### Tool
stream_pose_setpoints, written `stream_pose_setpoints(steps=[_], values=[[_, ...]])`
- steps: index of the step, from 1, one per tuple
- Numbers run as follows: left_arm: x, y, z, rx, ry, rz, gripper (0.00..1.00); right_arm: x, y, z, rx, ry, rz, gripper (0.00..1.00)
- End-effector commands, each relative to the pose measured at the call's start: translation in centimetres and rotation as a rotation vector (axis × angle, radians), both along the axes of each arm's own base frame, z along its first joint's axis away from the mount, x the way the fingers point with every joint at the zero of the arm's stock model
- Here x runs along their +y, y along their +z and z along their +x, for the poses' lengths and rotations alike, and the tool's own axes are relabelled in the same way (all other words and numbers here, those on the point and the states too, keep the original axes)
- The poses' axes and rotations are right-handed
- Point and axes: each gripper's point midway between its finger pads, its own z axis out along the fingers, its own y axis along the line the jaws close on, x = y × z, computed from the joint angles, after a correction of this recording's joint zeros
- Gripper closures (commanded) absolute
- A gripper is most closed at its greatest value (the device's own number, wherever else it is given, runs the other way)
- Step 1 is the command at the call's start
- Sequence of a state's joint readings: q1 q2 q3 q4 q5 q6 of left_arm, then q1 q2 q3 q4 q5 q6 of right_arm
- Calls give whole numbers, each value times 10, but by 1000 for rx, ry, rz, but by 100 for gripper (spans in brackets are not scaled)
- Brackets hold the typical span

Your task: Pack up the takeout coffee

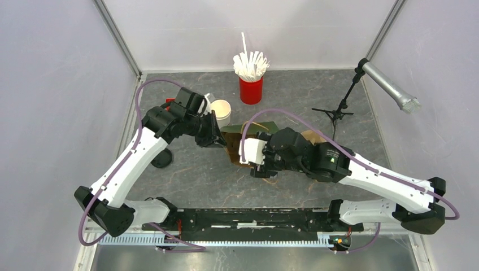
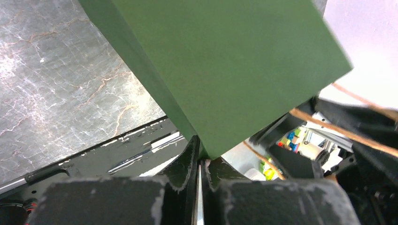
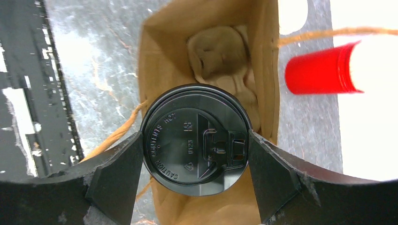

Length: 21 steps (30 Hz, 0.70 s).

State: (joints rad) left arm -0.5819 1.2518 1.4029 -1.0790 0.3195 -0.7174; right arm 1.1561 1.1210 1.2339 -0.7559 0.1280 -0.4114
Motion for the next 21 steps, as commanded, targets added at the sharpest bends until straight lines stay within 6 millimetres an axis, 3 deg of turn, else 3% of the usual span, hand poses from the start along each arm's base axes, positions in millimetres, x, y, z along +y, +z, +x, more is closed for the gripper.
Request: stream_pose_setpoints(steps=[1, 5, 10, 16, 21], values=[[6, 14, 7, -25, -67, -43, 91, 19, 12, -24, 24, 70, 9, 37], [24, 18, 14, -42, -65, 15, 81, 39, 9, -30, 19, 80, 16, 37], [27, 17, 0, -8, -78, -6, 50, 49, 12, -21, -26, 41, 65, 36], [35, 16, -23, 15, -40, -33, 36, 38, 8, -10, -85, -1, 36, 36], [51, 2, -36, 52, 4, 33, 28, 34, 9, -7, -104, -13, 29, 36]])
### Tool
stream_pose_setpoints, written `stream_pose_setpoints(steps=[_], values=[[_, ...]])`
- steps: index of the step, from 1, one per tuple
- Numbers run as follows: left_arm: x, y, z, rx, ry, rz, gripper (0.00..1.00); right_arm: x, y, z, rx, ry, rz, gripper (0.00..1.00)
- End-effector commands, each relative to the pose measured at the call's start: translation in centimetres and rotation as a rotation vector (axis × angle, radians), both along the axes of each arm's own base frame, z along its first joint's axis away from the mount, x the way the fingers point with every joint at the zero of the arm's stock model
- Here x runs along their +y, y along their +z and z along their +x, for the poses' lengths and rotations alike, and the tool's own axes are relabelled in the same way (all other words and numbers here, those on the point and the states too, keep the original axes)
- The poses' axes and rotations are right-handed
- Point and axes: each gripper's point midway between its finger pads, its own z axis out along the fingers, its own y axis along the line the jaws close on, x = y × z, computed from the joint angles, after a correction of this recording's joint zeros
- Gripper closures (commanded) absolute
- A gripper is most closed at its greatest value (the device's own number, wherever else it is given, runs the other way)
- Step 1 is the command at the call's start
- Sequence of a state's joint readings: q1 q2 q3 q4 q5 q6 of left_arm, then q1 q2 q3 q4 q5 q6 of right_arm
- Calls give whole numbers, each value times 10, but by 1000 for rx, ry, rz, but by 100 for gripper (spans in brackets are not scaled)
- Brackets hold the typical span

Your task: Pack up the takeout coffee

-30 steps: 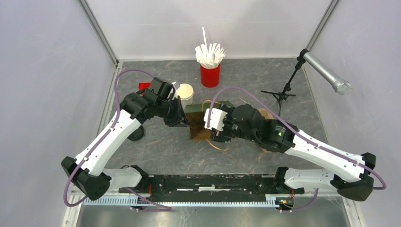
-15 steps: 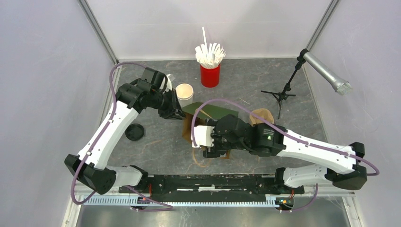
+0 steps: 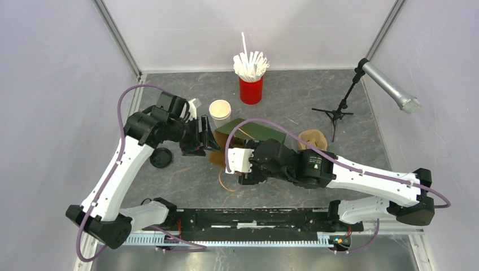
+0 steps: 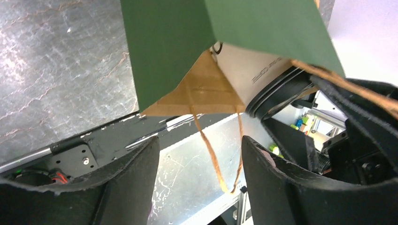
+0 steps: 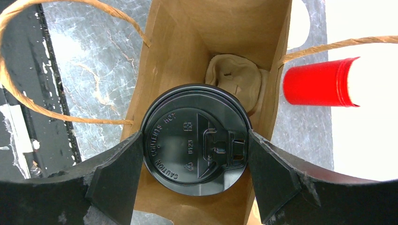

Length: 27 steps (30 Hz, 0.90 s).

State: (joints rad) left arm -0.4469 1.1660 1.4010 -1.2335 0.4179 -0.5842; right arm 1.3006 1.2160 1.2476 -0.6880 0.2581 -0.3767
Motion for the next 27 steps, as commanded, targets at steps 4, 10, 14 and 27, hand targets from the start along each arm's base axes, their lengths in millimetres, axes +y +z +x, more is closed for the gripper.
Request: stream_pose_setpoints(steps=[4, 10, 14, 27], values=[[13, -13, -16, 53, 49, 47, 27, -2, 17, 8, -55, -32, 56, 36], [12, -22, 0, 10, 64, 61, 30, -4, 19, 8, -60, -37, 59, 36], [11, -26, 16, -46, 35, 84, 32, -6, 16, 6, -49, -32, 55, 37], [3, -37, 29, -112, -55, 84, 53, -2, 14, 8, -84, 13, -7, 38]])
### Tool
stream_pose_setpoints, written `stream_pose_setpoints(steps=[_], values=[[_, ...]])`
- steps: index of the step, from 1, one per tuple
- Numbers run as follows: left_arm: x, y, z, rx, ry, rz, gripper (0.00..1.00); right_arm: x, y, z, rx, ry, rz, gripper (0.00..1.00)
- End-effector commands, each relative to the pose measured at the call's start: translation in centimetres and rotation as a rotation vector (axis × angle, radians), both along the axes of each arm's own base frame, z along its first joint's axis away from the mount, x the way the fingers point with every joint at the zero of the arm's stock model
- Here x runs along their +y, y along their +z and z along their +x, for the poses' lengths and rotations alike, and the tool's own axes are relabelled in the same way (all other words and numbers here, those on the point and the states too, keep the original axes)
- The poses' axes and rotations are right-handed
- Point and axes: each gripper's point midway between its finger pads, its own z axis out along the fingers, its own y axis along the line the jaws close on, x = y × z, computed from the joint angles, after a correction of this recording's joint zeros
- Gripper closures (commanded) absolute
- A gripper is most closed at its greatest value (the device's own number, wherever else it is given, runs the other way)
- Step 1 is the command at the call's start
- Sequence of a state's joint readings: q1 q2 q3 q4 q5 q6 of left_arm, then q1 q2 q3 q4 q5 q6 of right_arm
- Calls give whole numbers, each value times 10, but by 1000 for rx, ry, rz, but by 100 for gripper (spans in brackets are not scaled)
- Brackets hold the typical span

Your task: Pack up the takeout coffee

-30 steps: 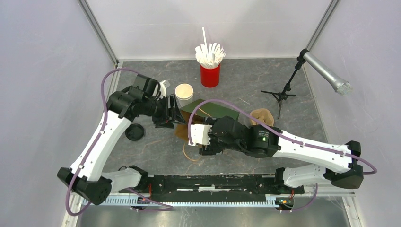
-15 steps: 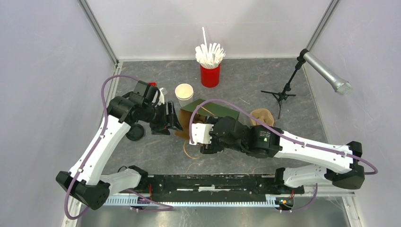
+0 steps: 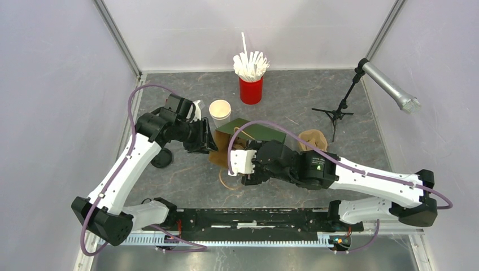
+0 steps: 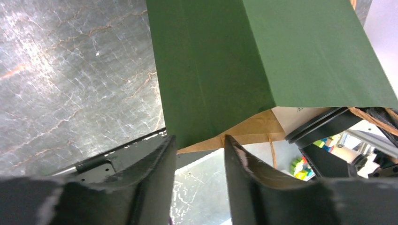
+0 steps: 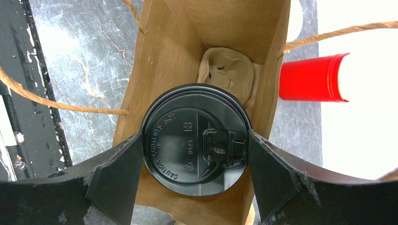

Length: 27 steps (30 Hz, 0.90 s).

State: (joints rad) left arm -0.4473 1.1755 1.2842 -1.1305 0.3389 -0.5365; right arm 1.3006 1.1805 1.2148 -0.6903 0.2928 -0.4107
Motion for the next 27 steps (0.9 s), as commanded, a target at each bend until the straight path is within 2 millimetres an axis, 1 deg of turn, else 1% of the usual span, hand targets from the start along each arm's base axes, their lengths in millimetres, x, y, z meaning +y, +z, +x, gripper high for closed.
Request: stream_pose_setpoints(steps=[1, 2, 4, 6, 10, 14, 17, 23, 27], values=[[-5, -1, 11, -72, -69, -5, 60, 12, 15, 5, -46, 26, 5, 38], [-6, 0, 10, -71, -73, -13, 67, 13, 14, 6, -52, 33, -4, 38], [-9, 3, 9, -72, -83, -30, 77, 15, 10, 8, -67, 51, -30, 37], [-12, 6, 7, -78, -96, -56, 84, 20, 6, 9, -87, 84, -52, 37], [-19, 11, 1, -74, -139, -101, 93, 30, 0, 16, -135, 120, -77, 39], [-21, 11, -3, -65, -156, -117, 97, 31, -11, 25, -173, 122, -150, 39], [-22, 9, -4, -56, -164, -121, 98, 29, -17, 29, -196, 130, -176, 38], [-24, 12, -6, -50, -172, -133, 98, 21, -26, 43, -176, 158, -150, 38], [-25, 12, -10, -26, -173, -142, 98, 22, -29, 44, -175, 181, -129, 38]])
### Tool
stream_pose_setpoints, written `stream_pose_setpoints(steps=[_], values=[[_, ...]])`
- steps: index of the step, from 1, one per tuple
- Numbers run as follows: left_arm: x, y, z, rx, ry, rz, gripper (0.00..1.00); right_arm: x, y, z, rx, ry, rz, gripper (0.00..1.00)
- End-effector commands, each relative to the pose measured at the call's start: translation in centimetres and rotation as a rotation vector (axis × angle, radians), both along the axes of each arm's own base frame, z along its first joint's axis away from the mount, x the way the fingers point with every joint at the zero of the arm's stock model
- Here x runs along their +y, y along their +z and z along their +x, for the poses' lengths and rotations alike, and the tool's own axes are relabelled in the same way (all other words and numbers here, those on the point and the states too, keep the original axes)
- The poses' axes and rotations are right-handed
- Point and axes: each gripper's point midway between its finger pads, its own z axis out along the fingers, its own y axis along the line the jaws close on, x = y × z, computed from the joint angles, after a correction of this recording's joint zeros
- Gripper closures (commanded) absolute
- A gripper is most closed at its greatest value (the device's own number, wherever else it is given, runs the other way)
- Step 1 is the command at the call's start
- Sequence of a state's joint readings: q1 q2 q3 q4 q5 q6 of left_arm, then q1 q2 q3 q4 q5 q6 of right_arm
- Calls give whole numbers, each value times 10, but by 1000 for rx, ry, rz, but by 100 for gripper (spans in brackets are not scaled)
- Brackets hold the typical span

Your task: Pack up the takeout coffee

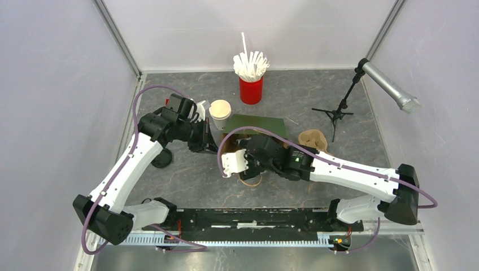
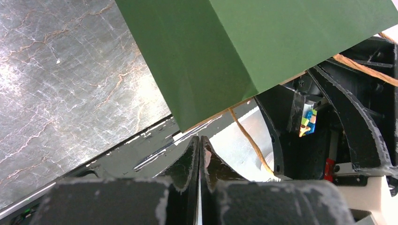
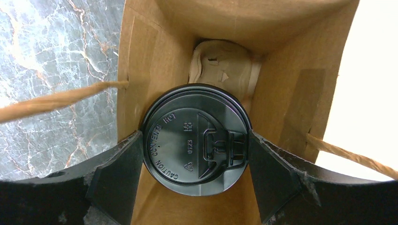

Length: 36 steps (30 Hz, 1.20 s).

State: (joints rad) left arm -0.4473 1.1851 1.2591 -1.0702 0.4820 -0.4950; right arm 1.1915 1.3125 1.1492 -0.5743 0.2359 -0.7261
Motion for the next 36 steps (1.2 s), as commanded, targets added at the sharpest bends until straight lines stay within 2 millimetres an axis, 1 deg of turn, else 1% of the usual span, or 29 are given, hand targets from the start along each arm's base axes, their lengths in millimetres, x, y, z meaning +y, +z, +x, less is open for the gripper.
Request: stream_pose_setpoints(steps=[1, 2, 4, 6, 7, 8, 10, 15, 18, 21, 25, 27, 30, 36], values=[[-4, 7, -4, -32, -59, -34, 96, 10, 16, 0, -33, 56, 89, 38], [-3, 6, -4, -34, -49, -28, 90, 8, 14, 0, -34, 50, 90, 39], [2, 5, -3, -39, -17, -7, 69, 6, 15, 2, -49, 37, 108, 39], [4, 3, -4, -40, -3, 2, 57, 6, 16, 4, -53, 27, 124, 39], [6, 1, -4, -37, 7, 10, 49, 6, 18, 4, -53, 23, 129, 39], [6, -1, -4, -39, 18, 10, 45, 5, 17, 5, -52, 20, 128, 38], [3, -3, -3, -47, 23, -16, 42, 5, 17, 6, -48, 16, 127, 39], [-5, -14, 1, -87, 43, -76, 38, 5, 19, 8, -40, -1, 145, 39], [-10, -14, 5, -156, 48, -94, 35, 5, 18, 7, -25, -6, 148, 39], [-11, -9, 13, -221, 74, -114, 35, 4, 17, 5, -17, -11, 152, 39], [-12, -6, 24, -279, 113, -119, 40, 2, 19, 3, -10, -16, 160, 40], [-10, -11, 28, -283, 130, -99, 43, 0, 20, 3, -8, -21, 163, 40], [-12, -21, 27, -256, 131, -90, 48, -2, 20, 3, -9, -24, 168, 40], [-18, -22, 23, -267, 123, -102, 49, -4, 22, 2, -5, -34, 181, 40]])
